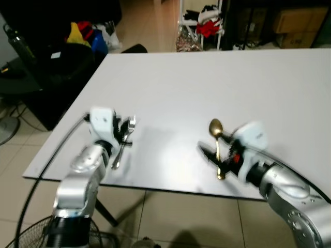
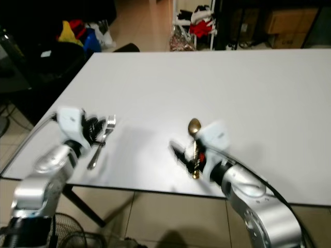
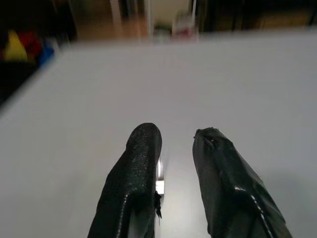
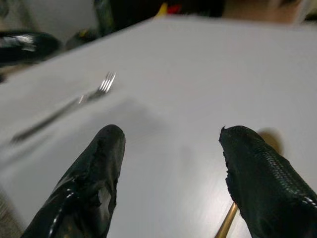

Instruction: Setting the table

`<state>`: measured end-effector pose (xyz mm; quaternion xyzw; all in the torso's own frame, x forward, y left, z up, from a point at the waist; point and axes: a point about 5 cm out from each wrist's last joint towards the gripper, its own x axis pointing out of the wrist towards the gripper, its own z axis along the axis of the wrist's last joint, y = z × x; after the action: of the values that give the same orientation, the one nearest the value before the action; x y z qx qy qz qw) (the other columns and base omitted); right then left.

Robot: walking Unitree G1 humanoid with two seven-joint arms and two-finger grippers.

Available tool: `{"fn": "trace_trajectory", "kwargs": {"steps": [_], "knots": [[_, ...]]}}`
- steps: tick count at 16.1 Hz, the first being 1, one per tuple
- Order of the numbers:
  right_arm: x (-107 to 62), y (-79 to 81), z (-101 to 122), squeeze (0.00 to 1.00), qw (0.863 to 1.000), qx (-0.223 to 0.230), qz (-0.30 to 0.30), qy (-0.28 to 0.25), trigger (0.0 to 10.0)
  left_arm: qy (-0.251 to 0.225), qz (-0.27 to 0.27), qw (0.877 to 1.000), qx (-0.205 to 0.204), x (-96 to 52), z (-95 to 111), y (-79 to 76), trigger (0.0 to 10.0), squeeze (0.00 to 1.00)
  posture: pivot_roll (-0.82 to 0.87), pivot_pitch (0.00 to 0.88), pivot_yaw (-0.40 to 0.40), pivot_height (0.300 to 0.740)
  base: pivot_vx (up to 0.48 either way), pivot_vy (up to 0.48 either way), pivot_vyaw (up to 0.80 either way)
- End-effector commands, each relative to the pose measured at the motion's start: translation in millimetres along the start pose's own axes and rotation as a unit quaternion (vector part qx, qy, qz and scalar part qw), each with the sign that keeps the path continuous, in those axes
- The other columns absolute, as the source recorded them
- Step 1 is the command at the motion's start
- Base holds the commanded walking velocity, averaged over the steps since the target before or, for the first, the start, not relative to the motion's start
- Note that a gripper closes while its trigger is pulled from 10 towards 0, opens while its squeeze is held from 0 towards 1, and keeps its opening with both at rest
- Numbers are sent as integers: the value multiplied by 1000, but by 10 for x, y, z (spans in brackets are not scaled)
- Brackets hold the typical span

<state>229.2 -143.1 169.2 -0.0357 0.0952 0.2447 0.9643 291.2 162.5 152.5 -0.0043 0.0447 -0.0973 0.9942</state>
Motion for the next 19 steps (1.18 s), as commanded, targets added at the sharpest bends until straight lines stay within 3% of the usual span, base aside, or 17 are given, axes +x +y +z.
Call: {"fn": "trace_trajectory", "kwargs": {"steps": [1, 3, 4, 6, 7, 8, 9, 19], "knots": [[37, -39, 47, 0, 999, -16, -36, -23, 10000, -14, 13, 1000, 6, -26, 77, 45, 10000, 0, 71, 0, 137, 727, 0, 0, 0], [132, -35, 68, 0, 990, -85, -108, -43, 10000, -45, 13, 998, 51, -71, 162, 4, 10000, 0, 101, 0, 119, 727, 0, 0, 0], [186, -36, -78, 0, 984, -61, -160, -52, 10000, -46, 35, 997, 57, -163, 37, 2, 10000, 0, 140, 0, 85, 727, 0, 0, 0], [142, 25, -188, 0, 987, -27, -154, -46, 10000, -33, 46, 997, 55, -324, -26, -8, 10000, 0, 163, 0, 57, 727, 0, 0, 0], [118, 32, -228, 0, 989, 22, -138, -46, 10000, -34, 48, 997, 55, -392, -16, -6, 10000, 0, 185, 0, 31, 727, 0, -307, 0], [110, 35, -246, 0, 989, 32, -133, -49, 10000, -35, 47, 997, 57, -418, -17, -7, 10000, 0, 185, 0, 31, 727, 0, -307, 0], [87, 10, -278, 0, 984, 78, -149, -60, 10000, -37, 44, 997, 57, -461, -24, -22, 10000, 0, 184, 0, 27, 727, 0, -307, 0], [89, 3, -287, 0, 984, 79, -151, -60, 10000, -41, 40, 997, 56, -469, -23, -43, 10000, 0, 179, 0, 26, 727, 0, -307, 0]]}}
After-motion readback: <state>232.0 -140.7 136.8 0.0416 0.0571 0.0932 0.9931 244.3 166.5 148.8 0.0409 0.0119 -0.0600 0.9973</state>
